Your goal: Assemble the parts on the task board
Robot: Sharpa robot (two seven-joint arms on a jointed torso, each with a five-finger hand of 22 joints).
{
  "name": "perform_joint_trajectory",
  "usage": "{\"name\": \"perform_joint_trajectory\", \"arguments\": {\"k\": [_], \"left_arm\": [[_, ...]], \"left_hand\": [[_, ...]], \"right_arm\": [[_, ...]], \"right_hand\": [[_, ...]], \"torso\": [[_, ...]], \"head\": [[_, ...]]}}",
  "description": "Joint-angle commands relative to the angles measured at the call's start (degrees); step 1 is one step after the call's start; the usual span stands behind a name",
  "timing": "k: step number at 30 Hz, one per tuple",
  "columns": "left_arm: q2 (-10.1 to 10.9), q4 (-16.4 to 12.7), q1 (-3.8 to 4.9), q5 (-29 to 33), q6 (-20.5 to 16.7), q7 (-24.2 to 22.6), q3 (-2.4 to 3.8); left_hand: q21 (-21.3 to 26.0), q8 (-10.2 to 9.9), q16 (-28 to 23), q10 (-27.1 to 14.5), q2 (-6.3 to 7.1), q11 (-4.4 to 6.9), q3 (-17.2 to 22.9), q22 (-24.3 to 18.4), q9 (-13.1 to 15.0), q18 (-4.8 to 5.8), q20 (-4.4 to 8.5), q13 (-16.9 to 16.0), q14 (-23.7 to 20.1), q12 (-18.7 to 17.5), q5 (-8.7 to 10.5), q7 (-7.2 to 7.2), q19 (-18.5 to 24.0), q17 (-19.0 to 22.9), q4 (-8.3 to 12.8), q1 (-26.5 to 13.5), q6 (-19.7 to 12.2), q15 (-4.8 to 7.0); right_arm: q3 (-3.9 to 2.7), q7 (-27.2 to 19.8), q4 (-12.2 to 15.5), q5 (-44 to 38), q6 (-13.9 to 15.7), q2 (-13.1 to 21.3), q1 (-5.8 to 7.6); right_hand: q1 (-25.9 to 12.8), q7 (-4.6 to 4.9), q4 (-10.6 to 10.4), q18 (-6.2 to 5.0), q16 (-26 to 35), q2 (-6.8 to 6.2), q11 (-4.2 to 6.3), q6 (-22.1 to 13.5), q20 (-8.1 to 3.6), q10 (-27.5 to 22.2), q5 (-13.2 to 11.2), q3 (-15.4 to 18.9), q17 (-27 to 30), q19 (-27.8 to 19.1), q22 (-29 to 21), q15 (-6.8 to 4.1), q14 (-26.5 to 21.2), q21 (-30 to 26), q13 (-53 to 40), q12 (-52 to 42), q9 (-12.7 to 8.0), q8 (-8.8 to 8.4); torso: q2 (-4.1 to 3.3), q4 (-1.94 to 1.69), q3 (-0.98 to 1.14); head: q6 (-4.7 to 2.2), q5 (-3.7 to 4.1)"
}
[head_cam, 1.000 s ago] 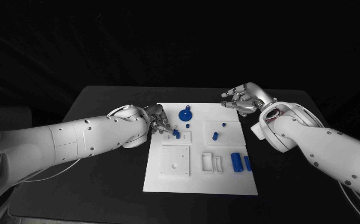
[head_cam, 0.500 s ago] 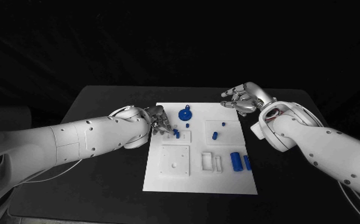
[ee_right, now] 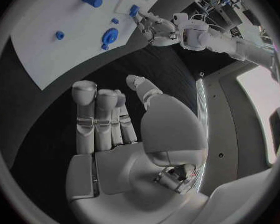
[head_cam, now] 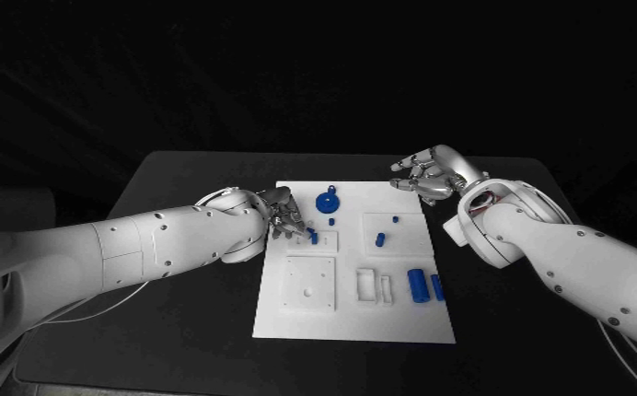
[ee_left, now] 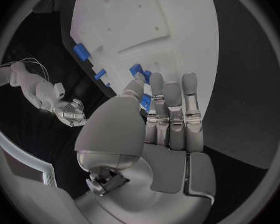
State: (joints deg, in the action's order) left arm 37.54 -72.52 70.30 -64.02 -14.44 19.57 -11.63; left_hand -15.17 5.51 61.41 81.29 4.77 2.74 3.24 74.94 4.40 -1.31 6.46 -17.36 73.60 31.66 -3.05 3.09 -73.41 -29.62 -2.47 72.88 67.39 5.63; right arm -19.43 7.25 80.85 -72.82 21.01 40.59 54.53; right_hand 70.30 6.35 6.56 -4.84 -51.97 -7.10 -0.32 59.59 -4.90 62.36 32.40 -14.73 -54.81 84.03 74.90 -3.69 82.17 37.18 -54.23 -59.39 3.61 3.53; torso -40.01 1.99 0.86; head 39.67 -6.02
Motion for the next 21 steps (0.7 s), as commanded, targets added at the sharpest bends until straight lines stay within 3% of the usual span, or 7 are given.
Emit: {"name": "perform_joint_trajectory", "arguments": {"k": [1,12,21], "left_arm": [[-0.2,-0.1,-0.14,0.7,0.2,-0.5,0.03],[-0.7,0.6,-0.51,0.6,0.2,-0.4,0.03],[-1.1,1.1,-0.86,0.4,0.3,-0.5,0.03]], "left_hand": [[0.2,-0.3,0.1,0.0,0.18,-0.33,0.0,0.6,0.0,0.25,0.08,0.0,0.3,0.3,0.09,0.11,-0.4,0.1,-0.4,-0.4,-0.4,-0.25],[0.5,-0.2,0.2,-0.1,0.02,-0.32,0.5,0.8,0.0,0.18,0.03,0.0,0.3,0.4,0.03,0.24,-0.6,0.1,0.1,0.4,-0.8,-0.26],[0.7,-0.5,0.2,-0.3,-2.06,-0.34,1.2,0.9,-0.2,0.16,0.04,-0.2,0.3,0.6,-0.09,0.51,-0.7,0.2,2.9,3.4,-1.3,-0.25]], "right_arm": [[0.0,-0.5,0.1,-0.6,-0.7,0.0,-0.05],[0.0,-0.4,0.1,-0.6,-0.7,0.0,-0.05],[0.0,-0.4,0.1,-0.6,-0.7,0.0,-0.06]], "right_hand": [[-0.5,0.14,0.3,-0.66,0.2,0.09,0.01,0.2,0.03,-0.2,0.0,-0.2,0.0,1.3,4.6,-0.16,-0.4,-0.1,0.0,0.1,-0.1,-0.01],[-0.5,0.14,0.3,-0.66,0.2,0.09,0.01,0.2,0.03,-0.2,0.0,-0.2,0.0,1.3,4.6,-0.16,-0.4,-0.1,0.0,0.1,-0.1,-0.01],[-0.5,0.14,0.3,-0.66,0.2,0.09,0.01,0.2,0.03,-0.2,0.0,-0.2,0.0,1.3,4.6,-0.16,-0.4,-0.1,0.0,0.1,-0.1,-0.01]], "torso": [[0.0,0.02,-0.01],[-0.03,0.02,-0.02],[0.0,-0.01,-0.01]], "head": [[0.05,0.05],[0.06,0.21],[0.14,0.26]]}}
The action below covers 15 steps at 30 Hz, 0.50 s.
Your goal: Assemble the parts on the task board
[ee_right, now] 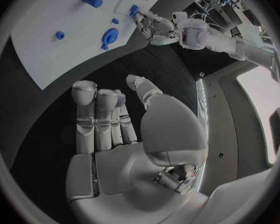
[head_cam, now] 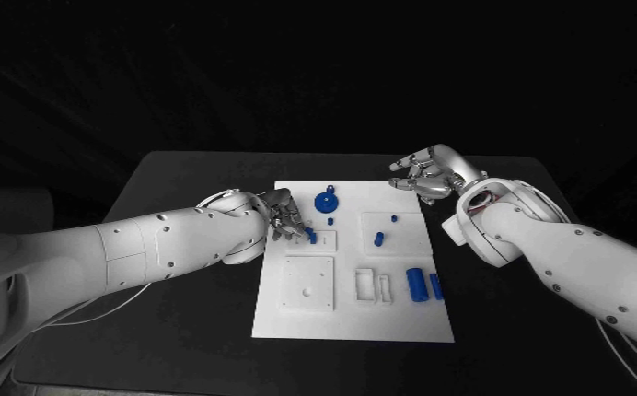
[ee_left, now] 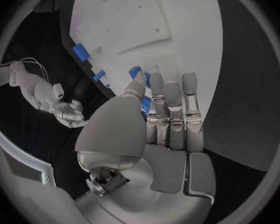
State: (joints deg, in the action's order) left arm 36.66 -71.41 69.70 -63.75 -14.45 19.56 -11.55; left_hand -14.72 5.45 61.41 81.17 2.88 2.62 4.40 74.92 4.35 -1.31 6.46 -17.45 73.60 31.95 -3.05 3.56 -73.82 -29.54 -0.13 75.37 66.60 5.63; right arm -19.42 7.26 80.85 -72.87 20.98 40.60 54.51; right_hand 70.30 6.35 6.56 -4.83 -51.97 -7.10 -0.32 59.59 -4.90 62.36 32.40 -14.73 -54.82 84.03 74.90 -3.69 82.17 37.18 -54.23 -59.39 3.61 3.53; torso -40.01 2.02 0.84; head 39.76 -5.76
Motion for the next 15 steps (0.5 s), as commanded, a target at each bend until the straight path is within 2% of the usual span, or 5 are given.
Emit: {"name": "perform_joint_trajectory", "arguments": {"k": [1,5,8,15], "left_arm": [[-0.2,0.1,-0.26,0.2,0.3,-0.6,-0.04],[-0.3,0.3,-0.31,0.2,0.3,-0.6,-0.04],[-0.5,0.5,-0.35,0.2,0.1,-0.6,-0.04],[-0.7,0.7,-0.45,0.2,-0.3,-0.7,-0.04]], "left_hand": [[0.3,-0.4,0.2,-0.3,-0.36,-0.21,0.0,0.9,-0.1,0.15,0.04,-0.1,0.3,0.3,-0.12,0.03,-0.2,0.1,0.9,1.2,-0.5,-0.25],[0.3,-0.5,0.3,-0.4,-0.96,-0.2,-0.5,1.0,-0.2,0.1,0.03,-0.2,0.3,0.4,-0.19,0.03,-0.3,0.1,1.8,1.4,-0.5,-0.26],[0.3,-0.6,0.4,-0.2,-0.35,-0.23,-1.3,1.0,-0.2,0.09,0.02,-0.2,0.4,0.5,-0.16,0.06,-0.3,0.1,1.1,-0.1,-0.7,-0.27],[0.3,-0.7,0.6,-0.1,0.6,-0.3,-1.2,1.0,-0.2,0.08,0.0,-0.2,0.4,0.6,-0.13,0.33,-0.4,0.0,0.3,-0.8,-1.8,-0.3]], "right_arm": [[0.0,-0.4,0.1,-0.5,-0.7,0.0,-0.04],[0.0,-0.4,0.1,-0.5,-0.7,0.0,-0.04],[0.0,-0.4,0.1,-0.5,-0.7,0.0,-0.04],[0.0,-0.4,0.1,-0.5,-0.7,0.0,-0.05]], "right_hand": [[-0.5,0.14,0.3,-0.66,0.2,0.09,0.01,0.2,0.03,-0.2,0.0,-0.2,0.0,1.3,4.6,-0.16,-0.4,-0.1,0.0,0.1,-0.1,0.0],[-0.6,0.13,0.2,-0.66,0.2,0.08,0.02,0.3,0.02,-0.2,0.0,-0.3,0.0,1.3,4.6,-0.16,-0.4,-0.1,0.0,0.1,-0.1,0.0],[-0.6,0.13,0.2,-0.66,0.2,0.08,0.02,0.3,0.02,-0.2,0.0,-0.3,0.0,1.3,4.6,-0.16,-0.4,-0.1,0.0,0.1,-0.1,0.0],[-0.6,0.13,0.2,-0.66,0.2,0.08,0.02,0.3,0.02,-0.2,0.0,-0.3,0.0,1.3,4.6,-0.16,-0.4,-0.1,0.0,0.1,-0.1,0.0]], "torso": [[0.01,-0.04,0.0],[0.02,-0.03,-0.01],[-0.02,-0.02,0.01],[0.0,-0.04,0.01]], "head": [[0.05,0.01],[0.08,0.04],[0.13,0.06],[0.12,0.05]]}}
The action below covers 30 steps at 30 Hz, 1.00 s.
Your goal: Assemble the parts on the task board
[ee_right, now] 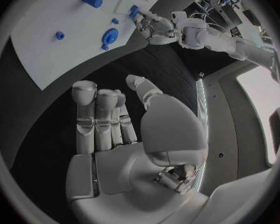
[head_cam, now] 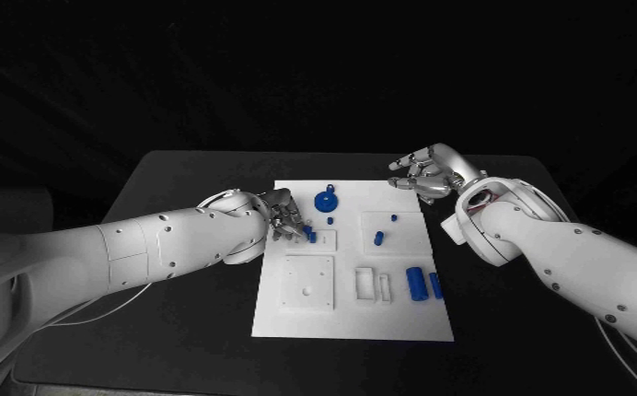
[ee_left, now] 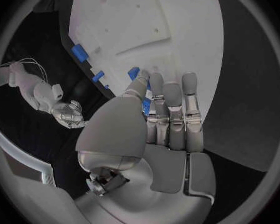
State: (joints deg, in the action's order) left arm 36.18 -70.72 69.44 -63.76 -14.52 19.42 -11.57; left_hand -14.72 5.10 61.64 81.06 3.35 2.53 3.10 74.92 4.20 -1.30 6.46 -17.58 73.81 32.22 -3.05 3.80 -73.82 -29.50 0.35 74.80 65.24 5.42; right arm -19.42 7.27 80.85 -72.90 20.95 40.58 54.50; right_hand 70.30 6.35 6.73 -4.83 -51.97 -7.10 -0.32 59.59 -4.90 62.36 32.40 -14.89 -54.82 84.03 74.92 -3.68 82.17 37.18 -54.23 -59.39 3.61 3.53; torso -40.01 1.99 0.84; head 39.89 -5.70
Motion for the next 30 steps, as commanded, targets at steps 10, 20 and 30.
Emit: {"name": "perform_joint_trajectory", "arguments": {"k": [10,20,30], "left_arm": [[-0.2,0.3,-0.23,0.5,-0.8,-1.0,-0.02],[-0.4,0.5,-0.23,1.5,-0.2,-1.1,-0.01],[-0.6,0.8,-0.23,1.6,-0.1,-0.9,0.0]], "left_hand": [[0.4,-0.5,0.4,-0.1,-0.37,-0.33,0.8,1.0,-0.1,0.01,-0.07,-0.1,0.2,0.4,-0.36,0.51,-0.4,0.0,0.3,0.8,-1.9,-0.17],[0.5,-0.1,0.4,0.0,2.71,-0.48,-0.4,1.0,0.0,-0.07,-0.24,-0.1,0.1,0.5,-0.06,0.49,-0.4,0.1,-1.6,-2.2,-3.0,-0.31],[0.5,0.2,0.5,0.0,2.56,-0.45,0.3,1.0,0.0,-0.09,-0.24,-0.1,0.1,0.5,-0.13,0.55,-0.4,0.1,-1.8,-1.5,-3.2,-0.3]], "right_arm": [[0.0,-0.4,0.1,-0.5,-0.7,0.0,-0.04],[0.0,-0.4,0.1,-0.5,-0.7,-0.1,-0.04],[0.0,-0.4,0.1,-0.5,-0.7,-0.1,-0.04]], "right_hand": [[-0.6,0.13,0.0,-0.66,0.2,0.08,0.02,0.3,0.02,-0.2,0.0,-0.2,0.0,1.3,4.6,-0.17,-0.4,-0.1,0.0,0.1,-0.1,0.0],[-0.6,0.13,0.0,-0.66,0.2,0.08,0.02,0.3,0.02,-0.2,0.0,-0.2,0.0,1.3,4.6,-0.17,-0.4,-0.1,0.0,0.1,-0.1,0.0],[-0.6,0.13,0.0,-0.66,0.2,0.08,0.02,0.3,0.02,-0.2,0.0,-0.2,0.0,1.3,4.6,-0.17,-0.4,-0.1,0.0,0.1,-0.1,0.0]], "torso": [[0.0,-0.02,0.02],[0.0,-0.01,0.03],[0.02,-0.03,0.02]], "head": [[-0.15,-0.1],[-0.22,-0.12],[-0.27,-0.13]]}}
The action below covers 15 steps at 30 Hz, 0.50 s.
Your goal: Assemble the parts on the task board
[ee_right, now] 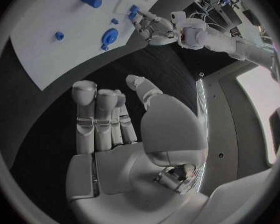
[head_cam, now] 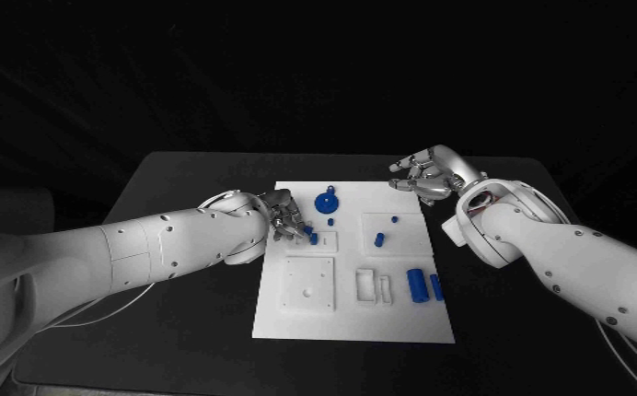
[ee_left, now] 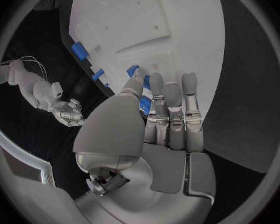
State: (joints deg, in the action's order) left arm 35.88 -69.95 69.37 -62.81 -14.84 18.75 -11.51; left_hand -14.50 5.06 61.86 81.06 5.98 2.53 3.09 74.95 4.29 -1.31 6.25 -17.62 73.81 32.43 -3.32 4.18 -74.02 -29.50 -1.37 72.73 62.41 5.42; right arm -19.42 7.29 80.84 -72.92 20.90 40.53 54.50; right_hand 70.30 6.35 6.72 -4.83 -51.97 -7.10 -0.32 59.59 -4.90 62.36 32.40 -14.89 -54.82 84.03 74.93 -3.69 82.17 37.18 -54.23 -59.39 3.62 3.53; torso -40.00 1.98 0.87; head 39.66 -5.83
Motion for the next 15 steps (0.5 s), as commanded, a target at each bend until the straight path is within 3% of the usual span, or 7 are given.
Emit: {"name": "perform_joint_trajectory", "arguments": {"k": [1,15], "left_arm": [[-0.3,0.1,-0.16,0.6,0.2,-0.2,-0.06],[-1.2,1.1,-0.41,0.4,-0.8,-0.6,-0.06]], "left_hand": [[0.3,0.2,0.3,0.0,-0.33,-0.43,0.6,1.0,-0.1,-0.08,-0.02,-0.1,0.1,0.3,0.05,0.22,-0.2,0.1,0.2,1.0,-0.4,-0.29],[-0.3,0.2,1.0,-0.1,-3.03,-0.28,0.9,1.1,-0.2,-0.07,0.11,-0.6,0.2,1.1,-0.25,0.22,-0.3,-0.2,2.0,2.8,0.1,-0.16]], "right_arm": [[0.0,-0.4,0.1,-0.5,-0.7,0.0,-0.03],[0.0,-0.4,0.1,-0.5,-0.8,-0.1,-0.03]], "right_hand": [[-0.6,0.13,0.0,-0.66,0.2,0.08,0.02,0.3,0.02,-0.2,0.0,-0.2,0.0,1.3,4.5,-0.16,-0.4,-0.1,0.0,0.1,-0.1,0.0],[-0.5,0.13,-0.1,-0.65,0.1,0.06,0.02,0.3,0.02,-0.2,0.0,-0.2,-0.1,1.3,4.6,-0.17,-0.4,-0.1,-0.1,0.0,-0.1,0.0]], "torso": [[0.0,0.0,-0.01],[0.01,-0.02,-0.03]], "head": [[-0.07,0.0],[-0.03,0.04]]}}
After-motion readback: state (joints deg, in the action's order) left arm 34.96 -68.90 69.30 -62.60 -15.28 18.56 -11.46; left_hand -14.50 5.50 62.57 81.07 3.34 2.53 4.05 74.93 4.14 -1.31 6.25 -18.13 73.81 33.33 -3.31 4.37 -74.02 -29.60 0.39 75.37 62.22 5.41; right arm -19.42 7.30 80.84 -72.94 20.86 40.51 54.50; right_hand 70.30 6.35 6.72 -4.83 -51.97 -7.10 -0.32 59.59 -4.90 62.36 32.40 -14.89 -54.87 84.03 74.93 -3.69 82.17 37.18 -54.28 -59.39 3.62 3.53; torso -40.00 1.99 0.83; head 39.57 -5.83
